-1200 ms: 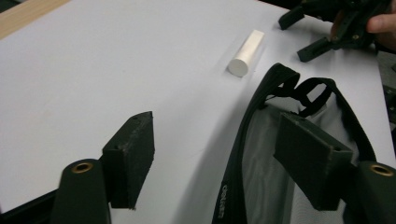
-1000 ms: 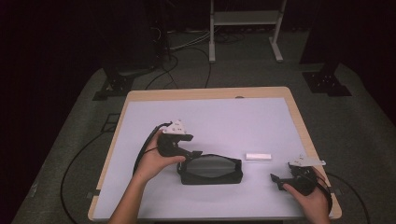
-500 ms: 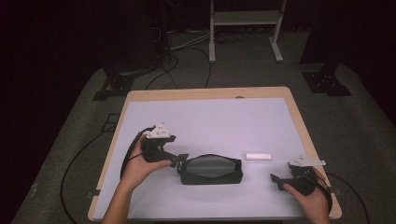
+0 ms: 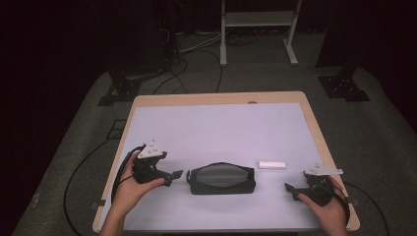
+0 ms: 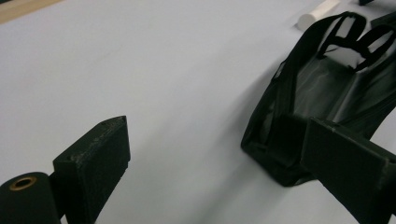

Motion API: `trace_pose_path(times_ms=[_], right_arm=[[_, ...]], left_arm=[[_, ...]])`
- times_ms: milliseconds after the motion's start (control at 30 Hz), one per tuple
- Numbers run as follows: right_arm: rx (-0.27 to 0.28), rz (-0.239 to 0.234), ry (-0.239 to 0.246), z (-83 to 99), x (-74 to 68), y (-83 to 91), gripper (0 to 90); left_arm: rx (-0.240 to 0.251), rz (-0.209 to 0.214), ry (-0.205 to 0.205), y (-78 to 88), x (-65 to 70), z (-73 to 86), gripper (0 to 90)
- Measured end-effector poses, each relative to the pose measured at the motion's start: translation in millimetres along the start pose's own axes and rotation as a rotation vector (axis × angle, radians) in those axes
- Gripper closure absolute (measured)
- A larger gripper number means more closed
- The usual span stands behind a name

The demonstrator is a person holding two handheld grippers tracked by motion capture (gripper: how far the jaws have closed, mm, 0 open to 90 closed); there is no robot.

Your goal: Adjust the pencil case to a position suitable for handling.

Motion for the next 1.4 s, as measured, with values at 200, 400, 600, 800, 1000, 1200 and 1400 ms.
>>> trace_pose_path(times_ms=[200, 400, 600, 800, 1000, 1200, 1400], right_arm=[[0.0, 0.0, 0.0, 0.0, 0.0, 0.0, 11.0], [0.0, 0.0, 0.0, 0.0, 0.0, 0.0, 11.0], [0.0, 0.001, 0.001, 0.0, -0.1, 0.0, 11.0], [0.0, 0.002, 0.001, 0.0, -0.1, 0.0, 11.0], [-0.001, 0.003, 0.002, 0.1, -0.3, 0.0, 11.0], [-0.002, 0.005, 0.004, 0.0, -0.2, -0.1, 11.1], [-0.003, 0.004, 0.004, -0.1, -0.1, -0.1, 11.0]], left_arm=[[-0.022, -0.045, 0.05, 6.1, -5.8, 24.2, 7.3], [-0.056, -0.069, 0.08, 7.4, -5.7, 48.1, 7.3], [-0.069, -0.089, 0.114, 7.6, -5.5, 68.4, 7.4], [-0.068, -0.151, 0.139, 7.5, -7.7, 86.2, 7.3], [-0.066, -0.18, 0.157, 4.2, -7.6, 98.8, 7.3], [-0.092, -0.237, 0.158, -1.3, -12.1, 104.5, 7.3], [-0.107, -0.251, 0.178, -4.8, -15.0, 108.2, 1.0]])
Point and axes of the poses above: each handheld gripper's, and its own axes: y roughly backward along the jaws, z roughly out of its underside, x roughly to its right, the point moved 6 cm from there along -y, roughly forward along the jaws, and after that the axes turned 7 degrees about -x, right-handed, at the moved point
